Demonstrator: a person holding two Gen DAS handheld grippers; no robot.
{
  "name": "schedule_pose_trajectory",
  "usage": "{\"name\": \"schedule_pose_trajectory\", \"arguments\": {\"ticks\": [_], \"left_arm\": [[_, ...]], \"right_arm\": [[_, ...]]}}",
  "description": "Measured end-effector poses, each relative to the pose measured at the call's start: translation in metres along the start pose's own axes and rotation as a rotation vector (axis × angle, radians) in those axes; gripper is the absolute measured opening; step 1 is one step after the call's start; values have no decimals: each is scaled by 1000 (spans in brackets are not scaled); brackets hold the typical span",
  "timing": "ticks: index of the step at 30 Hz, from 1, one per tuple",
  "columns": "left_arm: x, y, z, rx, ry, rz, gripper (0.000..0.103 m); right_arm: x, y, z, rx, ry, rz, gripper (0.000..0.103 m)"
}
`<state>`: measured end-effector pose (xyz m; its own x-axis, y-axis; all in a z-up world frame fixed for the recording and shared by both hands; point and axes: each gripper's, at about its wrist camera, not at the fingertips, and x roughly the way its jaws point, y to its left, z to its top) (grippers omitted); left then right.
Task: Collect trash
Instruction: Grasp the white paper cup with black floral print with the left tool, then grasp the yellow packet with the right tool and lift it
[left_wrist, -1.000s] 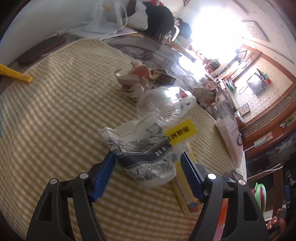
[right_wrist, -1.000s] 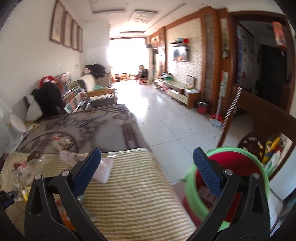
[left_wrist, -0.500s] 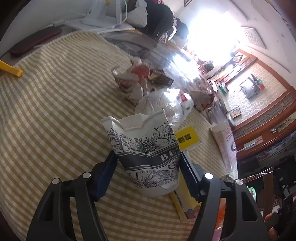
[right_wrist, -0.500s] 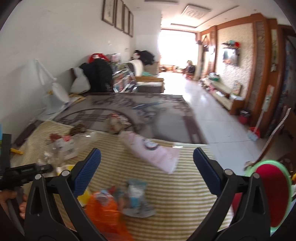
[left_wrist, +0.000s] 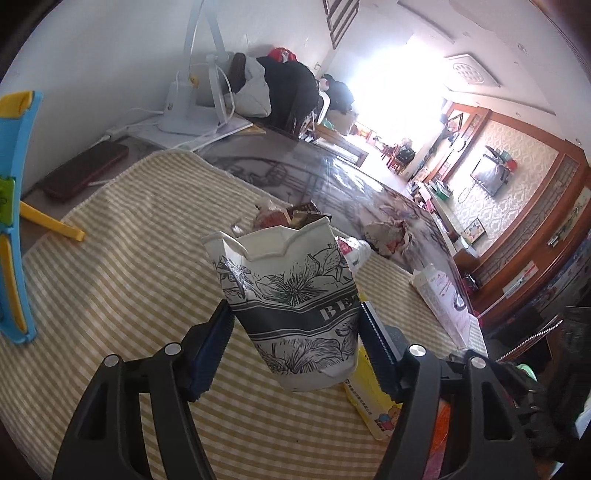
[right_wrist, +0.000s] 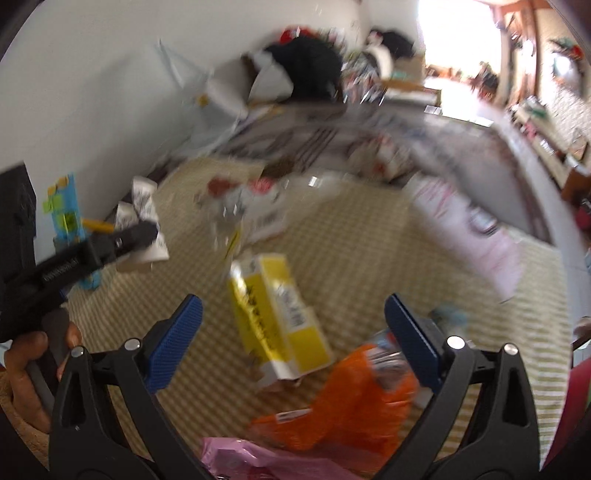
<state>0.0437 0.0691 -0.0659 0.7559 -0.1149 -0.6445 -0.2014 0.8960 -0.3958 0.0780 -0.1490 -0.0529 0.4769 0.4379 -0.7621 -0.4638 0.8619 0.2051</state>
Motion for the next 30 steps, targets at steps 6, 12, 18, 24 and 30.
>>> {"name": "schedule_pose_trajectory", "arguments": {"ticks": [6,12,18,24,30], "left_arm": [[3,7,-5,-19,18,-2,66],[2,3,-6,2,2,9,66],[4,4,-8,-2,11,7,66],[6,6,-8,-4,13,10,66],[6,7,-9,-5,10,16,66]], "right_arm": [[14,6,-2,-10,31,17,66],[21,23,-3,-97,32,3,66],[39,37,-13,-190,96,-49,66],[45,46,-19,-237,106,-89,60],[37,47,-18,-226,86,-71,26]]}}
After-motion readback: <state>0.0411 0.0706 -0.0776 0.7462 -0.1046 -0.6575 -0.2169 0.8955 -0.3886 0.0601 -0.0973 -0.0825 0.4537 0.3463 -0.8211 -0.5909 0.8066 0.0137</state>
